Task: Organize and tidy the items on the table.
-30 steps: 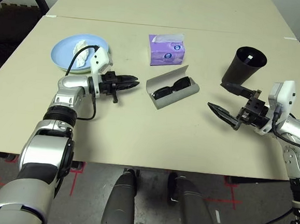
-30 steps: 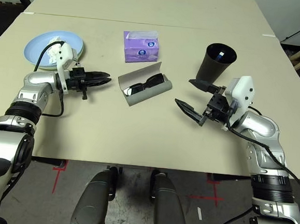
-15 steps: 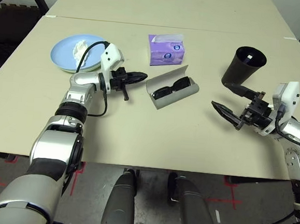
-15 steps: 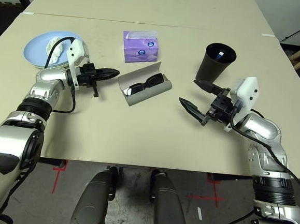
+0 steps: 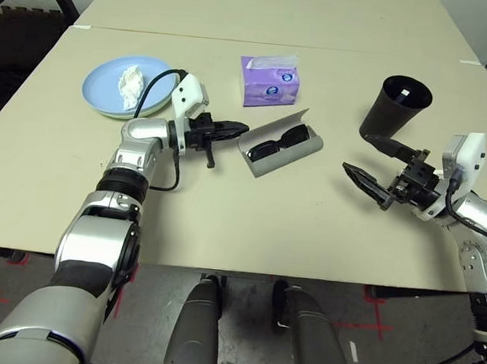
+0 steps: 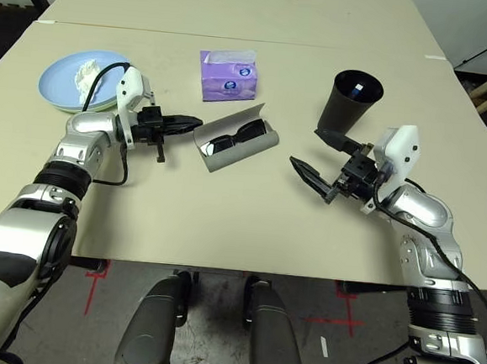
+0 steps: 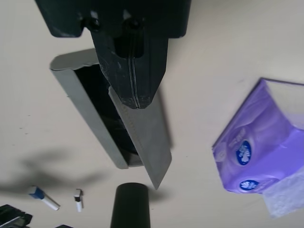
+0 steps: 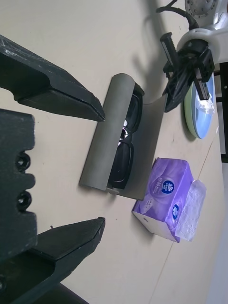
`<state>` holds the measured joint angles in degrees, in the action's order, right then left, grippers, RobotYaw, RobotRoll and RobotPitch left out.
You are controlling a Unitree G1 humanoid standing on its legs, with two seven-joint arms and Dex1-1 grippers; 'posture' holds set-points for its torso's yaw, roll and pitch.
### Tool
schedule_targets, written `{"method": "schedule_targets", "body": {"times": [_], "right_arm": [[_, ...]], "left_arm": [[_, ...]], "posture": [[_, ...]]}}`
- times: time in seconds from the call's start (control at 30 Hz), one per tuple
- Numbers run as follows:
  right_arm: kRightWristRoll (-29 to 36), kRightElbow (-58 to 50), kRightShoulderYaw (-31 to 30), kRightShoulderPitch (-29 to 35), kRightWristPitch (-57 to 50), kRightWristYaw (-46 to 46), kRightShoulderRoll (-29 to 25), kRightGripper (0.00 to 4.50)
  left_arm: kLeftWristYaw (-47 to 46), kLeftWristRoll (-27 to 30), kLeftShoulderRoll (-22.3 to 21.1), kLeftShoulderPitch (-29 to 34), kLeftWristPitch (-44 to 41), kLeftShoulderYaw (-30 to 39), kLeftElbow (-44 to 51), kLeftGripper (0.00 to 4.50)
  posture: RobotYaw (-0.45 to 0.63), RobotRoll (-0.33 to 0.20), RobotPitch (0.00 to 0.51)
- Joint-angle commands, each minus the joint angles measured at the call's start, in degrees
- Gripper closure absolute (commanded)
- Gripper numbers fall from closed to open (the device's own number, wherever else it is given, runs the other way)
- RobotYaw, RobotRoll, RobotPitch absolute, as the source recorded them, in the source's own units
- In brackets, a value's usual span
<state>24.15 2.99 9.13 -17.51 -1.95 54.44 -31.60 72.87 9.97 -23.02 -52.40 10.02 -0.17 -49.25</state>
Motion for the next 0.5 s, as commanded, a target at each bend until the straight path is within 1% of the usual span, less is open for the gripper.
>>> {"method": "schedule_targets", "body": {"times": [0.03,0.27,0.5], "right_arm": [[-0.17,1.04,-0.35,0.34,0.68,0.51,0.05,0.00],[-0.23,1.69,0.00,-0.81,0.78,0.41,-0.37,0.00],[-0.37,1.54,-0.20,-1.74,0.69,0.31,-0.37,0.00]], "left_arm": [[1.19,1.00,0.80,2.31,-2.89,-1.05,4.69,4.48],[0.42,0.78,1.40,4.96,-4.58,-1.80,8.31,4.48],[-0.22,-0.95,1.00,5.98,-4.26,-2.99,8.45,4.48]], "posture": [[0.07,0.000,0.214],[0.07,0.000,0.212],[0.07,0.000,0.209]]}}
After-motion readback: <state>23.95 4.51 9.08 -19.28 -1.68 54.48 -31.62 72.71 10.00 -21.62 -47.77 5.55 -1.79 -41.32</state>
